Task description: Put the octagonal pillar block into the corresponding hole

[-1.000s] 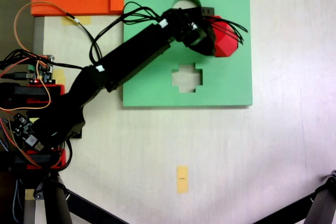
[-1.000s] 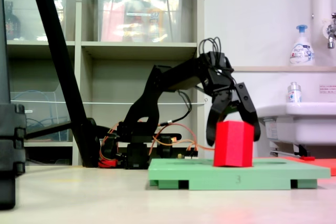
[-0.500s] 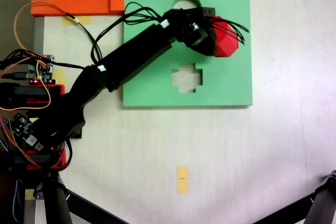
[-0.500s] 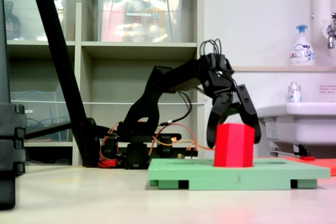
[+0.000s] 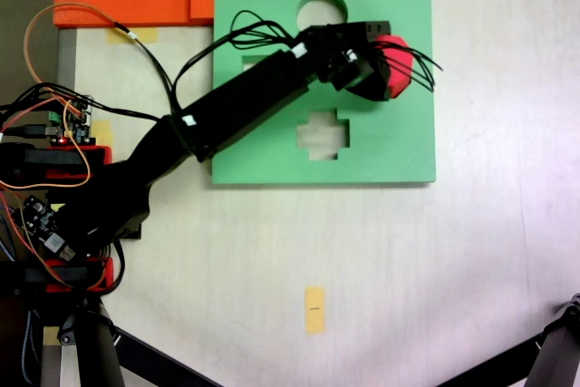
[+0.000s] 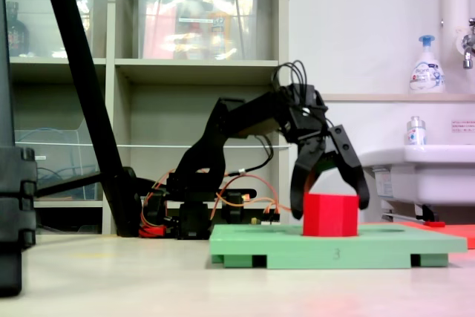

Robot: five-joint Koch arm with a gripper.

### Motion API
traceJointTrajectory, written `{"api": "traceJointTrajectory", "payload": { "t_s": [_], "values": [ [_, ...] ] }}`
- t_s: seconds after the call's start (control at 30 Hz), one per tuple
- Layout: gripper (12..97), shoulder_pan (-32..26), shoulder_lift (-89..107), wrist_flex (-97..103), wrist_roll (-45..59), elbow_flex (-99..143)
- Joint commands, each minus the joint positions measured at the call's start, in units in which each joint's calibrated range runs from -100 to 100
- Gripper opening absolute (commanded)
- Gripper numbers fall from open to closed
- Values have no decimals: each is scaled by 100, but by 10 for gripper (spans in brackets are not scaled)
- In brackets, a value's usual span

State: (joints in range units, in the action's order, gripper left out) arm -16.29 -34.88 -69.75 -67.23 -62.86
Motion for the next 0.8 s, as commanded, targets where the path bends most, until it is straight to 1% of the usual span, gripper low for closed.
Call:
{"api": "traceJointTrajectory", "payload": {
  "t_s": [0.0, 0.03, 0.07, 0.1, 0.13, 0.17, 0.23, 0.37, 0.5, 0.53, 0.57, 0.6, 0.67, 0.77],
  "values": [
    [510, 68, 81, 95, 34, -105],
    [518, 68, 81, 95, 34, -105],
    [544, 59, 81, 85, 34, -105],
    [597, 54, 81, 37, 29, -95],
    [711, 44, 81, -30, 29, -105],
    [804, 34, 81, -98, 29, -105],
    [958, 15, 164, -242, 29, -105],
    [958, -34, 765, -647, 29, -105],
    [955, -88, 2553, -1571, 186, -95],
    [939, -83, 3041, -1869, 464, -95],
    [883, -54, 3907, -2418, 918, -95],
    [862, -15, 4326, -2649, 1177, -95],
    [861, 39, 5332, -3025, 1778, -95],
    [860, 244, 6533, -3025, 2388, -95]
  ]
}}
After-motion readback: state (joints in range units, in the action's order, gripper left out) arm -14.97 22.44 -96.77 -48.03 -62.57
